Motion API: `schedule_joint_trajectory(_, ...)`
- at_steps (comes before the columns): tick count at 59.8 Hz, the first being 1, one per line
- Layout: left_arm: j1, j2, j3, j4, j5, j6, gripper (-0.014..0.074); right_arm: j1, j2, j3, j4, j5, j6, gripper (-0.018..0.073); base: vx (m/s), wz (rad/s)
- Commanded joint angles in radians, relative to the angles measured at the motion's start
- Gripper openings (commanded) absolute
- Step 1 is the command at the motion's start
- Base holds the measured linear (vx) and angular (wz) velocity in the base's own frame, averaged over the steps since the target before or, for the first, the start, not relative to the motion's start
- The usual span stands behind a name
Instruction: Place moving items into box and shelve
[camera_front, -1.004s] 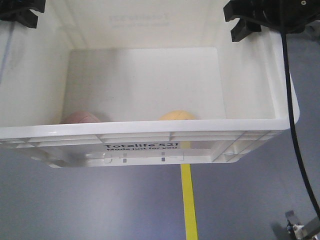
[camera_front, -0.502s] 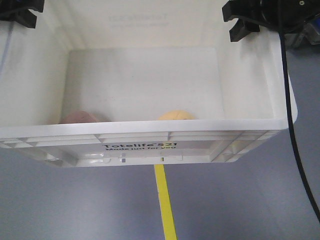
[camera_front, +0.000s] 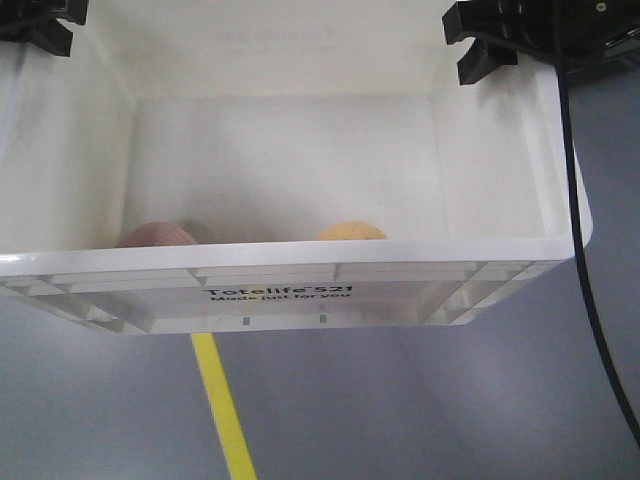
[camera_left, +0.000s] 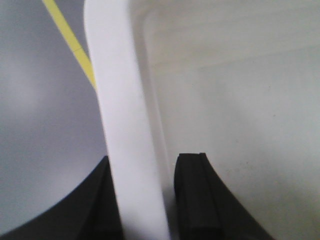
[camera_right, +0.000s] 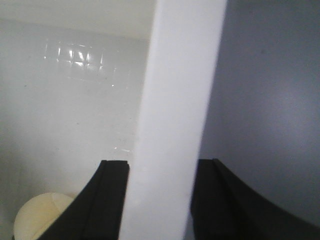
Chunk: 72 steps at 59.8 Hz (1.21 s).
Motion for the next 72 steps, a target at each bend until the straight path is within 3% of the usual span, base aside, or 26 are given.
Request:
schedule_joint_trajectory(1, -0.002, -0.054, -0.043, 0.003, -0.103, 0.011, -0.0007, -0.007, -0.049, -0.037, -0.054, -0.091, 0.018, -0.0005, 0.60, -0.70)
schedule_joint_trajectory(72, -0.002, -0.054, -0.043, 0.005, -0.103, 0.011, -0.0007, -0.007, -0.049, -0.037, -0.053, -0.089, 0.018, -0.0005, 0.54, -0.73)
